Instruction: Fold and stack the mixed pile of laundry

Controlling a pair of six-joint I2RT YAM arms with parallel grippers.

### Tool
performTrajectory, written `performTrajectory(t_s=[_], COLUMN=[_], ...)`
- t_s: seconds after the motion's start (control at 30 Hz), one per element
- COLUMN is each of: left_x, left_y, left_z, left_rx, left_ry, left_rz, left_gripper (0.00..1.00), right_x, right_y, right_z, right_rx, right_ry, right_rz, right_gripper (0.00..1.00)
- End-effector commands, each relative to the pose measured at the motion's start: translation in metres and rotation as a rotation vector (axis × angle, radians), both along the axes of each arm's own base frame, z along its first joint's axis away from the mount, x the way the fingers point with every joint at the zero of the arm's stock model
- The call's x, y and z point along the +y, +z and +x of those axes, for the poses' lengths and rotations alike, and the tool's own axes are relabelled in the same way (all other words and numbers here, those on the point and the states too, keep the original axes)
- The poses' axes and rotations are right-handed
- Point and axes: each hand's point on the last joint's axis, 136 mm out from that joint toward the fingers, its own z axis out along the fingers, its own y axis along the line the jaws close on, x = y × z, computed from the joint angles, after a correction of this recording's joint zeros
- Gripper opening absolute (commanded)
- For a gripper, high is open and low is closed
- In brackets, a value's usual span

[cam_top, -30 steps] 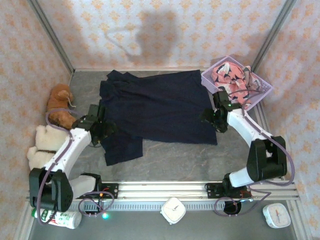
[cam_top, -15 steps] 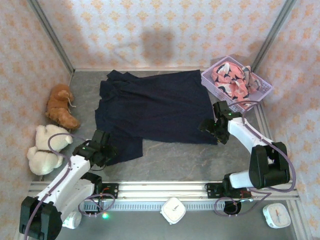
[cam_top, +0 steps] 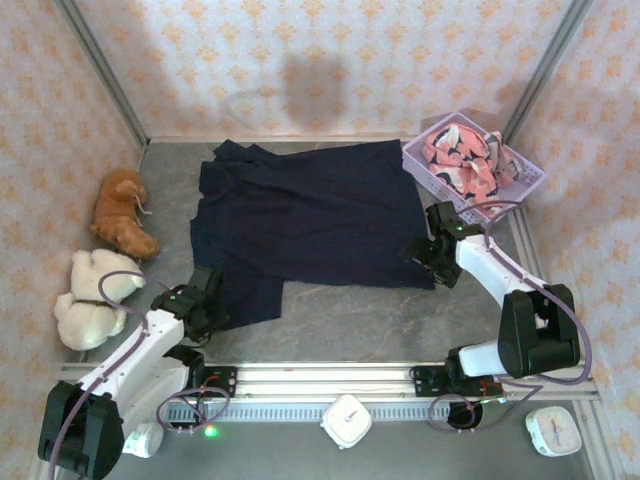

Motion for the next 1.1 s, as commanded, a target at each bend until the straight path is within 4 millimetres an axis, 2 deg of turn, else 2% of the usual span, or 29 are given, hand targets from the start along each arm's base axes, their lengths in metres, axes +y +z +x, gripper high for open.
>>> performTrajectory(t_s=[0.0,0.03,0.2,0.27,0.4,0.6,0.67,0.8,0.83,0.93,1.07], left_x=[-0.005,-0.005,-0.008,-0.010,-0.014,-0.012,-0.011,-0.010,-0.009,-0.005,-0.001], left_y=[-0.001,0.003,0.026,0.029,0.034,0.046,0.050,0.062,0.067,0.091,0.131], left_z=[0.011,0.013,0.021,0.022,0.025,0.027,0.028,0.031,0.032,0.041,0.065], left_rx=[-0.037,-0.045,-0.103,-0.119,-0.142,-0.167,-0.182,-0.205,-0.213,-0.270,-0.389], left_ry=[-0.014,-0.014,0.013,0.034,0.062,0.086,0.101,0.113,0.114,0.118,0.133], left_rz=[-0.012,-0.011,-0.038,-0.059,-0.094,-0.086,-0.088,-0.089,-0.084,-0.063,-0.040], left_gripper=[0.03,0.00,0.00,0.00,0.00,0.00,0.00,0.00,0.00,0.00,0.00], right_x=[-0.023,-0.026,-0.030,-0.025,-0.011,-0.009,-0.011,-0.017,-0.019,-0.022,-0.020], right_y=[0.005,0.005,-0.005,-0.011,-0.028,-0.052,-0.054,-0.042,-0.037,-0.016,0.011], right_z=[-0.006,-0.008,-0.015,-0.015,-0.022,-0.032,-0.031,-0.027,-0.026,-0.024,-0.018], right_rx=[0.015,0.021,0.053,0.065,0.100,0.143,0.151,0.119,0.106,0.056,0.008], right_ry=[-0.059,-0.065,-0.090,-0.089,-0.112,-0.143,-0.146,-0.151,-0.151,-0.132,-0.111], right_rz=[-0.098,-0.110,-0.114,-0.086,-0.001,0.019,0.004,-0.027,-0.035,-0.051,-0.043], right_gripper=[0.98,0.97,0.92,0.85,0.66,0.59,0.46,0.08,0.02,0.00,0.00])
